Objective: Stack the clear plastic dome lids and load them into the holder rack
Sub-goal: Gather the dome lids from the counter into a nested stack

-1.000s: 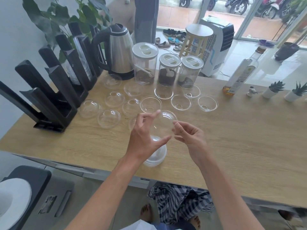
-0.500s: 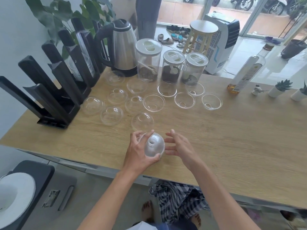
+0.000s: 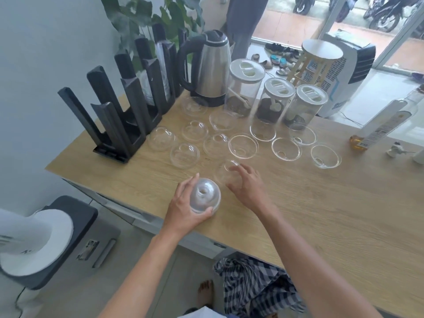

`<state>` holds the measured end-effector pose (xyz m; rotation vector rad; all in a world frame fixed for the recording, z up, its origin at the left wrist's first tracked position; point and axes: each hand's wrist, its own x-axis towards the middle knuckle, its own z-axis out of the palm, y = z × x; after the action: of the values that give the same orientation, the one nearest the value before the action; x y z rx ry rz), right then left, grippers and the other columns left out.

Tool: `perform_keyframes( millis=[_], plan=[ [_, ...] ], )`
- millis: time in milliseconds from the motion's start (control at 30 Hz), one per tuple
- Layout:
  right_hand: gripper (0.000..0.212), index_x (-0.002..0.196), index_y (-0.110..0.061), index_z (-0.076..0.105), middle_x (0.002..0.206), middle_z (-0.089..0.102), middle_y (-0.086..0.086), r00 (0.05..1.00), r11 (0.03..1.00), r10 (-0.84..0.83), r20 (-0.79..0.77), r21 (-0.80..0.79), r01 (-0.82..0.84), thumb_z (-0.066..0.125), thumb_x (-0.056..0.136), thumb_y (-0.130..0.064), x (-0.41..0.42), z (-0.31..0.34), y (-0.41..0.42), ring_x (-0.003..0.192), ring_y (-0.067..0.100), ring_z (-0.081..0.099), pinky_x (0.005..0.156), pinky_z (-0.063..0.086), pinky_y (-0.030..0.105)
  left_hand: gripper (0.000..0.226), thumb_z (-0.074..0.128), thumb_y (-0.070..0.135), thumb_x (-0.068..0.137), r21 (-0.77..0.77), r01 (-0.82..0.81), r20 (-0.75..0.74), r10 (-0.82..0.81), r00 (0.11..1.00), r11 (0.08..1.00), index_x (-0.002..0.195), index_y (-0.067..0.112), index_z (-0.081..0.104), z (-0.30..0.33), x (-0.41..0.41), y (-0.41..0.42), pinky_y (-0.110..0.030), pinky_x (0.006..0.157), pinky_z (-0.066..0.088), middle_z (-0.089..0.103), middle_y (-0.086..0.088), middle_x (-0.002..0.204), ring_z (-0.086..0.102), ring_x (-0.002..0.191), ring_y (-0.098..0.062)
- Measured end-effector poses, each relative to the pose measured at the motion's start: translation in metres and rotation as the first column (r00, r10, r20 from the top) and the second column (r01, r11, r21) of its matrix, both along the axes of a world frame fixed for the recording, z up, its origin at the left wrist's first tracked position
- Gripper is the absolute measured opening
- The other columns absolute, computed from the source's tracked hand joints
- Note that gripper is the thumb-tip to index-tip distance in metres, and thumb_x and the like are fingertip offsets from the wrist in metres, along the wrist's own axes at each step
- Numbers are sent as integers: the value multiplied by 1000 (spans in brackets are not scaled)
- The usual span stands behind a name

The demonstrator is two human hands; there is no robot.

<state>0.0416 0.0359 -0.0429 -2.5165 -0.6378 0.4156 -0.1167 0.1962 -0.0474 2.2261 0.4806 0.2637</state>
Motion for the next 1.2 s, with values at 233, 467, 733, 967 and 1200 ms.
perform_keyframes(
  millis=[233,467,733,967,1200],
  plan=[
    [47,122,-21,66,129,59,7,952,915,-304,-37,267,303,88,82,-28,-16,-7,-49,118,28,59,90,42,31,103,83,45,71,-55,80,30,-78,996,995,158,28,32,-2,19,-12,-25,101,42,41,7,147,43,128,-4],
    [66,136,-33,57,133,59,3,885,764,-457,-85,473,439,91,79,-33,-19,18,-84,117,23,63,95,54,37,108,85,48,71,-77,194,33,-192,981,978,160,33,25,-4,42,-30,-40,116,41,35,6,157,37,144,-12],
    [71,139,-31,57,133,59,-6,940,782,-341,-8,553,289,91,77,-38,-38,46,-61,115,12,63,90,57,28,119,65,89,60,-153,124,0,-126,992,980,159,38,23,22,33,8,-43,119,31,26,10,165,29,149,-10],
    [77,141,-31,54,131,53,-4,993,916,-112,48,393,84,84,73,-50,-63,27,-28,113,13,59,98,55,32,80,60,65,89,46,-196,-64,199,978,979,153,22,41,15,68,67,-47,110,42,42,-6,154,44,141,-25],
    [75,143,-33,51,139,47,-5,993,934,-114,19,344,101,82,76,-47,-70,10,-18,124,14,52,98,42,26,79,74,53,85,208,-182,-157,217,964,961,153,26,43,4,102,74,-43,101,48,40,-6,150,42,138,-24]
  ],
)
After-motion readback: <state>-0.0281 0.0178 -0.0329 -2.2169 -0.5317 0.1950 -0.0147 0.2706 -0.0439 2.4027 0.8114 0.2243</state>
